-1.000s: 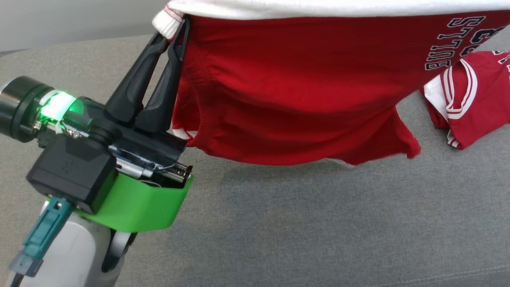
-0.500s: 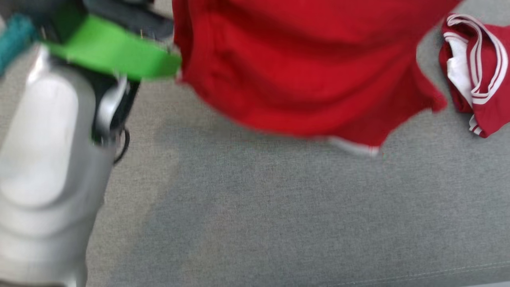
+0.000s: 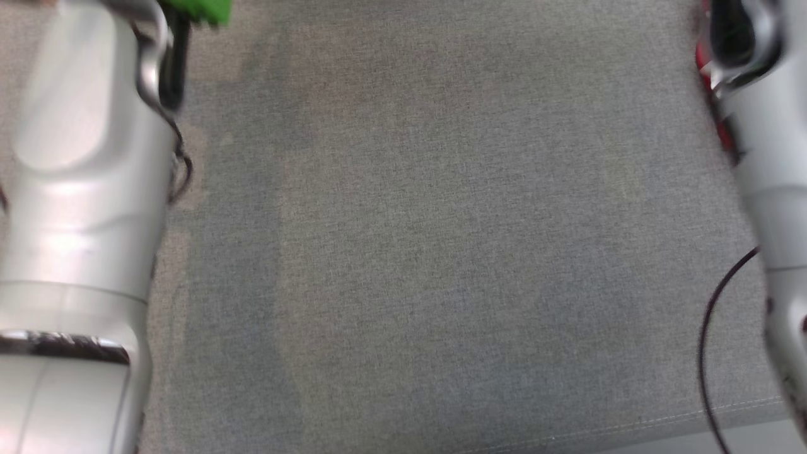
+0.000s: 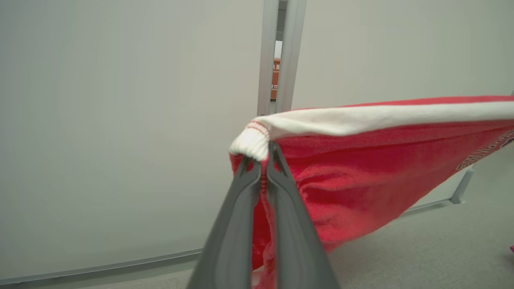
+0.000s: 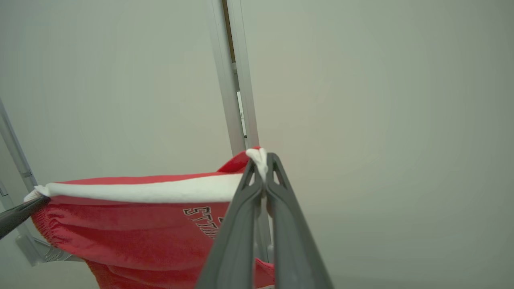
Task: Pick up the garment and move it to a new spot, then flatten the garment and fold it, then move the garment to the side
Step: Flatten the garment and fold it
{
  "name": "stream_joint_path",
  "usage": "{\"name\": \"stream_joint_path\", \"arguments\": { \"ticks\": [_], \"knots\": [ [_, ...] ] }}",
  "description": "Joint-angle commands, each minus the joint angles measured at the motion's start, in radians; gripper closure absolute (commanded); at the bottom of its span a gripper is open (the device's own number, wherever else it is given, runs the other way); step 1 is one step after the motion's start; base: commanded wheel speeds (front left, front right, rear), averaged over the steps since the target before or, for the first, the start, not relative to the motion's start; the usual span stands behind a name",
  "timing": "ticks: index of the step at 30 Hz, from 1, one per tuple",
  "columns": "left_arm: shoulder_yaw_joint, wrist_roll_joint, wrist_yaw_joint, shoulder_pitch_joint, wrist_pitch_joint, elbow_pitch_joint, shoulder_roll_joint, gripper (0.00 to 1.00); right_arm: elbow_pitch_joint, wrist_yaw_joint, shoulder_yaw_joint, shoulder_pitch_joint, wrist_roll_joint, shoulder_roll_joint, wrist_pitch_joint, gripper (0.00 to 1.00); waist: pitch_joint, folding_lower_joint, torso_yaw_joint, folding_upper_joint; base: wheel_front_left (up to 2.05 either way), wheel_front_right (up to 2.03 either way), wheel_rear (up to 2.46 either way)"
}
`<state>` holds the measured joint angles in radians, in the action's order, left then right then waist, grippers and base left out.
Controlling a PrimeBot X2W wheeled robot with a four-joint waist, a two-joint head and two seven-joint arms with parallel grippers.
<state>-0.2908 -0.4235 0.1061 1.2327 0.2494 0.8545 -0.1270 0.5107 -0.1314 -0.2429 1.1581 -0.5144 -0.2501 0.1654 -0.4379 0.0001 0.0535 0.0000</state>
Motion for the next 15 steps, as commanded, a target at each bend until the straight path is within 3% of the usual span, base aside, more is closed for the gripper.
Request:
{"name": "stream_joint_path", "arguments": {
  "ticks": [1, 5, 8, 12, 15],
  "knots": [
    [0.005, -0.015, 0.007, -0.052, 0.008, 0.059, 0.009, 1.00, 0.072, 0.001, -0.025, -0.042, -0.010, 0.020, 0.017, 1.00, 0.000, -0.0001, 0.001, 0.0000, 0.00, 0.00, 0.00],
    [0.007, -0.045, 0.015, -0.140, 0.017, 0.205, 0.042, 1.00, 0.271, 0.001, -0.097, -0.098, -0.050, 0.076, 0.052, 1.00, -0.009, -0.0001, -0.010, 0.0000, 0.00, 0.00, 0.00],
    [0.009, -0.047, 0.018, -0.212, 0.016, 0.223, 0.058, 1.00, 0.350, 0.001, -0.167, -0.145, -0.080, 0.092, 0.073, 1.00, -0.010, -0.0001, -0.018, 0.0000, 0.00, 0.00, 0.00],
    [-0.006, -0.032, 0.023, -0.318, 0.016, 0.152, 0.069, 1.00, 0.353, 0.001, -0.215, -0.234, -0.136, 0.063, 0.095, 1.00, 0.001, -0.0001, -0.032, 0.0000, 0.00, 0.00, 0.00],
    [-0.027, -0.010, 0.025, -0.427, 0.016, 0.035, 0.071, 1.00, 0.276, 0.001, -0.215, -0.318, -0.164, 0.031, 0.101, 1.00, 0.029, -0.0001, -0.032, 0.0000, 0.00, 0.00, 0.00]
  ]
}}
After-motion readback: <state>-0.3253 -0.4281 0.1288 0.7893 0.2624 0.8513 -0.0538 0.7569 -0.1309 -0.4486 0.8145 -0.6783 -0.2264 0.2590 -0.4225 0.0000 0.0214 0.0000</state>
